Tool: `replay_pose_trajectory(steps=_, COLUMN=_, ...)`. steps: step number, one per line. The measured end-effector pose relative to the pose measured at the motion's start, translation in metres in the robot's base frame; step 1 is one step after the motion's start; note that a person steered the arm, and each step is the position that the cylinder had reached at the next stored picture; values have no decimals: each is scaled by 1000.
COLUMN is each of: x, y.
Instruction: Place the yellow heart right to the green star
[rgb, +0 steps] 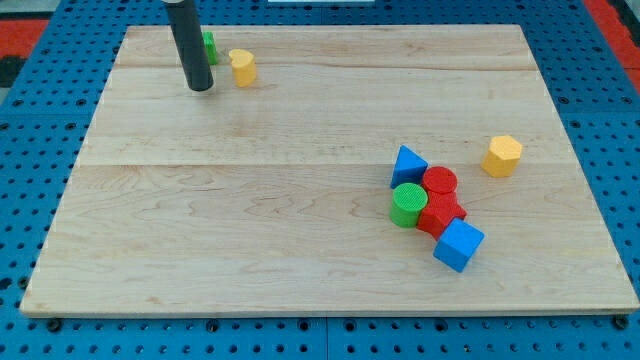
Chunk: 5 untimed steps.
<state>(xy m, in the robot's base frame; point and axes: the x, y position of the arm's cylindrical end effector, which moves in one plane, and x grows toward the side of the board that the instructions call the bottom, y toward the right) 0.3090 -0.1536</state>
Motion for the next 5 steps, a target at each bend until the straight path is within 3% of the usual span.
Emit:
replay_pose_trajectory(steps=2, x=-11, y=90)
replay_pose_trajectory(steps=4, x=-21, y=21)
replay_pose_trajectory(steps=5, x=-37, y=45)
